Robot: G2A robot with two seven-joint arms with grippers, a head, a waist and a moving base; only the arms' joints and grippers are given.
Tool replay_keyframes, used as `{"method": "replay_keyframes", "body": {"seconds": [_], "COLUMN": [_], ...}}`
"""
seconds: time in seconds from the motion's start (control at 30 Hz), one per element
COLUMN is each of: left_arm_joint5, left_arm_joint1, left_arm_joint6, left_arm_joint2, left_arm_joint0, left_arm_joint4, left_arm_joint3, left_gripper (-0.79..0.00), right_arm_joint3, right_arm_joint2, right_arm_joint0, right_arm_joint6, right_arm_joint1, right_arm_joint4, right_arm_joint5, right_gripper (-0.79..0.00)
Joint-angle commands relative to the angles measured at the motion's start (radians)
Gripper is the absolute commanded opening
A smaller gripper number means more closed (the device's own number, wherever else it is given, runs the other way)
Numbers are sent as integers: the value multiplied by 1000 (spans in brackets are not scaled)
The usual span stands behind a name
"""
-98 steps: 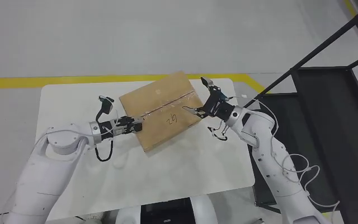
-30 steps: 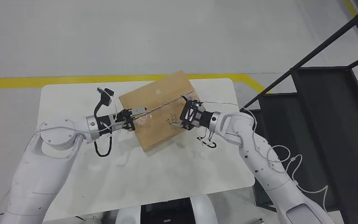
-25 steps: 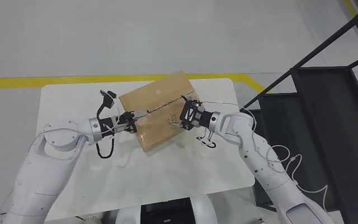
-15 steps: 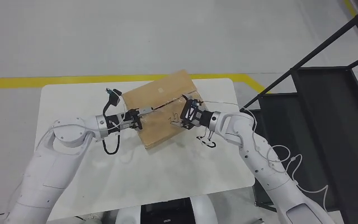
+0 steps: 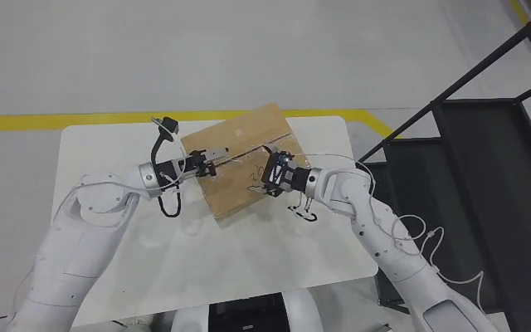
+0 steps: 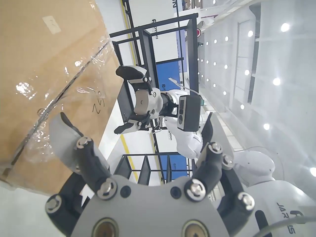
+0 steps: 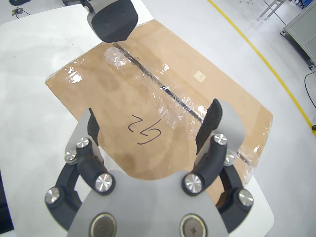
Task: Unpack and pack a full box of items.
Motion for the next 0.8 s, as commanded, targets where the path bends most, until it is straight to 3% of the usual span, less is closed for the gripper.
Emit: {"method": "replay_keyframes", "body": {"seconds": [0.0,0.23,0.4,0.77], "left_arm_joint5": [-2,2,0,-9], "left_arm_joint1": [5,32,48,66], "left_arm_joint6": [2,13,32,44], "left_arm_joint2": [-29,-171,-276,-413], "left_arm_joint0": [19,133,223,366], "left_arm_joint4": [-5,-12,-18,-30], "left_arm_joint3": [-8,-28,-32,-77], "left_gripper": [0,0,0,0], "right_arm_joint3": [-16,-21,57,268], "right_arm_joint2": [-19,-124,-234,-360], "right_arm_joint0": [9,58,146,304], "right_arm_joint6": [-39,-175,-231,-239], "right_arm_joint1": [0,-11,-39,-107], "right_arm_joint4": [-43,-172,-225,-183], "right_arm_joint5": [-15,-39,-23,54], "right_gripper": [0,0,0,0]}}
